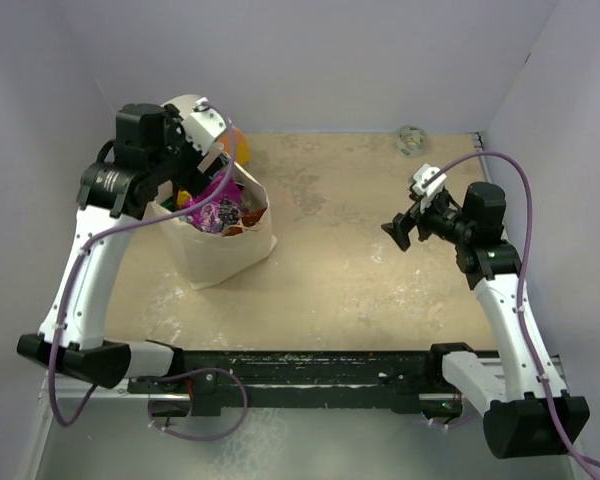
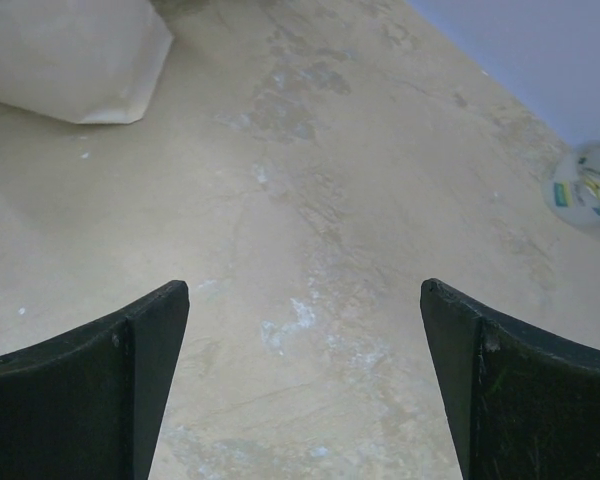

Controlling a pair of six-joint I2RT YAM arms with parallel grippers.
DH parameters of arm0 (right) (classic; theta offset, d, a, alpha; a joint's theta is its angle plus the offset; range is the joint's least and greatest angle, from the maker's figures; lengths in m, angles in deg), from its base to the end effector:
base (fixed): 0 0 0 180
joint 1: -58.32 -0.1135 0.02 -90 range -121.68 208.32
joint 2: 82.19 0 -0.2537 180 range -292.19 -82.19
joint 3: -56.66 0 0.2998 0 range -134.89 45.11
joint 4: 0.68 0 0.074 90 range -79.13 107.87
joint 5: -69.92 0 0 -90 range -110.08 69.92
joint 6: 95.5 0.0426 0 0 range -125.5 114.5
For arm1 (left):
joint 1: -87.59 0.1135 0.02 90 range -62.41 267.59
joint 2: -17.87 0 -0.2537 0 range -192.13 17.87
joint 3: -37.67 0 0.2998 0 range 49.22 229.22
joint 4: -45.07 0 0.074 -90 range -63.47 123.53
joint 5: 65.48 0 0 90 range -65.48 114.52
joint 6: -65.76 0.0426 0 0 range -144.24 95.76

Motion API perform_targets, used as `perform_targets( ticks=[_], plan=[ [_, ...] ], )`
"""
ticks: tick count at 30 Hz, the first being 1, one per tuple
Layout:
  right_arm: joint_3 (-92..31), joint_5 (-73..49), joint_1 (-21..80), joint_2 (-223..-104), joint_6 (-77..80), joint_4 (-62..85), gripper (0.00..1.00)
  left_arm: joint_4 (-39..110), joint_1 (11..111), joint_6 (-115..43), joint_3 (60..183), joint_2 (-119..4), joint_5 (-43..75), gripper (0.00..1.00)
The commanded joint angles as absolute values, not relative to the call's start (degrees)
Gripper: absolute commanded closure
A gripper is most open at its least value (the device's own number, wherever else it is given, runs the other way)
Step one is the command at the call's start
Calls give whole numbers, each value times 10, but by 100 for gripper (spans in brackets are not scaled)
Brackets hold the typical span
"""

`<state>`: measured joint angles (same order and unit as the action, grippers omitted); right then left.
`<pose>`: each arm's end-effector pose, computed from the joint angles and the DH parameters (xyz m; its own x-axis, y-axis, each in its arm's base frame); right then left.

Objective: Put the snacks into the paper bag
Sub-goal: Reset both arms

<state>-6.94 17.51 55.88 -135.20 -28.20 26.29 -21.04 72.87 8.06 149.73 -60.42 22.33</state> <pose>0.2641 0.0373 0.3408 -0.0213 -0.3070 -0.9515 -0.6793 0.7027 -0.2115 0.3054 -0.0819 0.4662 -0.2850 0.6269 -0.7251 0.5175 0.7374 0.4342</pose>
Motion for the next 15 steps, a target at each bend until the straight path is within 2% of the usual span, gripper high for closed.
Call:
perform_targets(
  ticks=[1,7,15],
  plan=[
    [-137,69,562,-1385,-237,243,0,-68,732,-10,1442,-534,236,1],
    [-206,-57,561,-1443,-162,279,0,28,740,-81,1365,-473,267,1],
    [-219,-114,562,-1420,-115,236,0,76,803,-133,1319,-418,284,1]
  ],
)
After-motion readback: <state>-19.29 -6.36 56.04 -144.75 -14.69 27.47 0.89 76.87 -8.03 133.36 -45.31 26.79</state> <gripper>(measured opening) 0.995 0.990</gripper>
